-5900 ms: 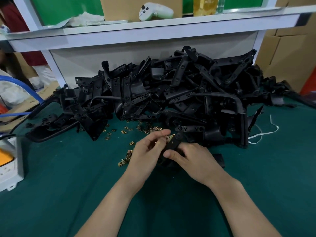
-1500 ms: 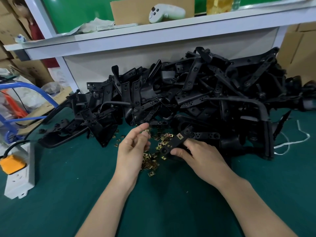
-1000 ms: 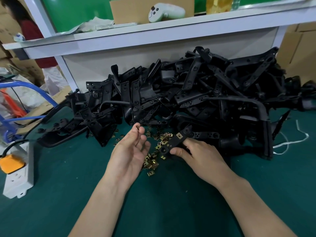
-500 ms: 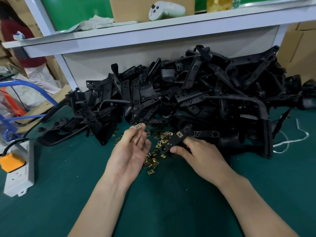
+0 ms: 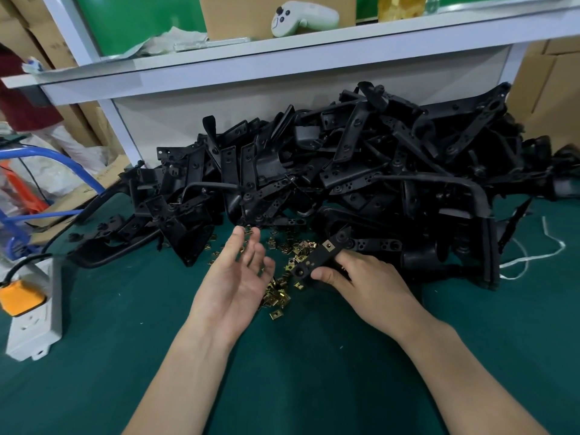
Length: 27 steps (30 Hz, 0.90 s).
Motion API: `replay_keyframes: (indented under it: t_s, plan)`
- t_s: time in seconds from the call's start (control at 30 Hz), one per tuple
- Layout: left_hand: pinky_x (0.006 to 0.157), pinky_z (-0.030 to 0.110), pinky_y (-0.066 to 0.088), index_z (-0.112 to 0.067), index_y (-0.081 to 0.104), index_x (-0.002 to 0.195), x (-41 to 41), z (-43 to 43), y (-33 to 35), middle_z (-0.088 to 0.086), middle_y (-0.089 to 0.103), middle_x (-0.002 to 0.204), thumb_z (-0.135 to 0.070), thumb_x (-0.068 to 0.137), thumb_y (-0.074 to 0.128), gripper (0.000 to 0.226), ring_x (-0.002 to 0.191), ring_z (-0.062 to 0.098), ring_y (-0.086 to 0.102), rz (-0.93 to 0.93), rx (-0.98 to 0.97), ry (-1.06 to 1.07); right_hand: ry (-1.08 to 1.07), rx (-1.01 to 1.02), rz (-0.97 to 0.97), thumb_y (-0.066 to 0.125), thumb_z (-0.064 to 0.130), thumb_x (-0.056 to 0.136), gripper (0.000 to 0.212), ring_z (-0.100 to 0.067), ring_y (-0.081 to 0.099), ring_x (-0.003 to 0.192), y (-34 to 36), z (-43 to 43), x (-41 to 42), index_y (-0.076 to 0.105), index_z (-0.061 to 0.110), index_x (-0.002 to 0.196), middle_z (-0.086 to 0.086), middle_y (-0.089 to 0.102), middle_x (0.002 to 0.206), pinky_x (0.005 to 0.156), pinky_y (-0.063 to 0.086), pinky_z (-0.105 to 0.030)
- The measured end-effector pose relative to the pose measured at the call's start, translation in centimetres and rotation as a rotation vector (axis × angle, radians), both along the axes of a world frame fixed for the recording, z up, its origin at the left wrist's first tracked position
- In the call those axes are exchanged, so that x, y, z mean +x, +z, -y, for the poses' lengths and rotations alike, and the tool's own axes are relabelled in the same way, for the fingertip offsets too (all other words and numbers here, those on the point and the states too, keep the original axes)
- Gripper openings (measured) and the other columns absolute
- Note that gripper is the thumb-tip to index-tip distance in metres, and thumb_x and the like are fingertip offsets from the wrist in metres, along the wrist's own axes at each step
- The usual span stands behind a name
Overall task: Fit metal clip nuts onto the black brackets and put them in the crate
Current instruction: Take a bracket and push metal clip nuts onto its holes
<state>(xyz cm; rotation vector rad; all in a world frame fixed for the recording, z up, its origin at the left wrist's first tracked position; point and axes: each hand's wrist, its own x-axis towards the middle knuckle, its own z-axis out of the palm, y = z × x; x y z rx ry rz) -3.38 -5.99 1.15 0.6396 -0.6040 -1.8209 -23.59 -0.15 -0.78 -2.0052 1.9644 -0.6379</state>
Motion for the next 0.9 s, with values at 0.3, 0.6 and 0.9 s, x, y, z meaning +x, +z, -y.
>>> replay_keyframes:
  t_s: [0.3, 0.6, 0.9]
  plan:
    - [0.067, 0.024, 0.056, -0.027, 0.068, 0.096, 0.02, 0.05, 0.03, -0.006, 0.071, 0.104, -0.034, 0.093, 0.065, 0.009, 0.075, 0.004, 0.064, -0.033, -0.015, -0.019, -0.003, 0.008, -0.004, 0.013, 0.083, 0.083, 0.076, -0.008, 0.061, 0.105, 0.13, -0.03, 0.05, 0.057, 0.038, 0.127, 0.017, 0.064, 0.12, 0.088, 0.05, -0.038]
    - [0.065, 0.023, 0.055, -0.024, 0.064, 0.094, -0.04, 0.22, -0.23, -0.009, 0.063, 0.083, -0.038, 0.09, 0.066, 0.015, 0.068, 0.003, 0.06, -0.003, 0.002, -0.036, -0.014, 0.013, -0.017, 0.014, 0.083, 0.083, 0.077, -0.01, 0.061, 0.107, 0.19, -0.04, 0.09, 0.058, 0.035, 0.125, 0.015, 0.065, 0.119, 0.091, 0.05, -0.038]
    - [0.058, 0.021, 0.053, -0.021, 0.073, 0.086, -0.29, 0.41, -0.25, -0.008, 0.052, 0.072, -0.036, 0.093, 0.062, 0.02, 0.057, 0.004, 0.049, 0.01, 0.06, 0.008, -0.009, 0.015, -0.014, 0.016, 0.081, 0.085, 0.074, -0.009, 0.061, 0.107, 0.22, -0.13, 0.07, 0.056, 0.037, 0.129, 0.015, 0.064, 0.122, 0.091, 0.049, -0.038]
